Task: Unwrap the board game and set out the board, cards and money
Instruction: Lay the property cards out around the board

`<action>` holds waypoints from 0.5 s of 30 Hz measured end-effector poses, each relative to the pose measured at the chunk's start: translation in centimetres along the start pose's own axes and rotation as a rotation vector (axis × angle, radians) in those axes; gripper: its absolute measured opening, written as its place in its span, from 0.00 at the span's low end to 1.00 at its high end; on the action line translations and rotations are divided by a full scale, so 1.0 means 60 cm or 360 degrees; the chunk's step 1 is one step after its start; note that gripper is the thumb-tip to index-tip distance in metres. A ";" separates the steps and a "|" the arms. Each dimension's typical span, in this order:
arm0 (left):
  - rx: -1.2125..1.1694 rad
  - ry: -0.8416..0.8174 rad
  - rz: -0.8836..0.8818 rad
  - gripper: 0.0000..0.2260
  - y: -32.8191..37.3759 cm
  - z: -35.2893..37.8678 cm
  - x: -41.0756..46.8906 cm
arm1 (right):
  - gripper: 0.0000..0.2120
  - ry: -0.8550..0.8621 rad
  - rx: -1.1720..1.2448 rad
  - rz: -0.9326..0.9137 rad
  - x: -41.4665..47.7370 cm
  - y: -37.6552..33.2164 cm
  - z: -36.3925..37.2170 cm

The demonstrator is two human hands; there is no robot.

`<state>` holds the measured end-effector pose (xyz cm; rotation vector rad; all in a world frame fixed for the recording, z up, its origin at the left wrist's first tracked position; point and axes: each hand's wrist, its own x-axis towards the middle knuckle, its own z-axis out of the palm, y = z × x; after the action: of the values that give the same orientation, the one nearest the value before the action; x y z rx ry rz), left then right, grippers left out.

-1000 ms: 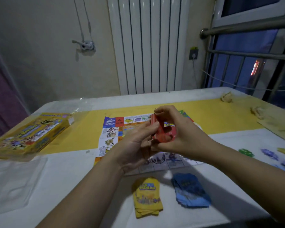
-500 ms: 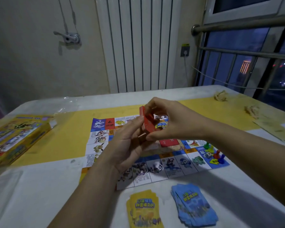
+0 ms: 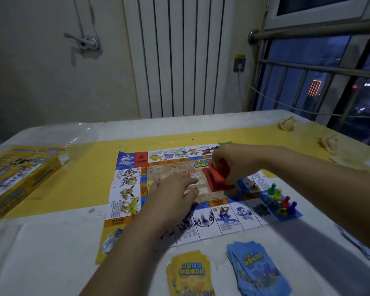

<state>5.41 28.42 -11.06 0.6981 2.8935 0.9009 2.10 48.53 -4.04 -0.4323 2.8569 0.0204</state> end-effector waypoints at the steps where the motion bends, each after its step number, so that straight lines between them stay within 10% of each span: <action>1: 0.0075 -0.0034 -0.0008 0.17 0.004 -0.001 -0.001 | 0.18 -0.0050 -0.0033 -0.0004 0.005 -0.001 0.004; 15: 0.0384 -0.0309 -0.0147 0.17 0.005 -0.004 -0.008 | 0.23 -0.0248 -0.0104 0.0072 0.032 -0.007 0.013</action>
<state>5.93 28.32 -10.77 0.6198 2.8565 0.4507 0.67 47.59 -5.27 -0.3620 2.7179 0.1496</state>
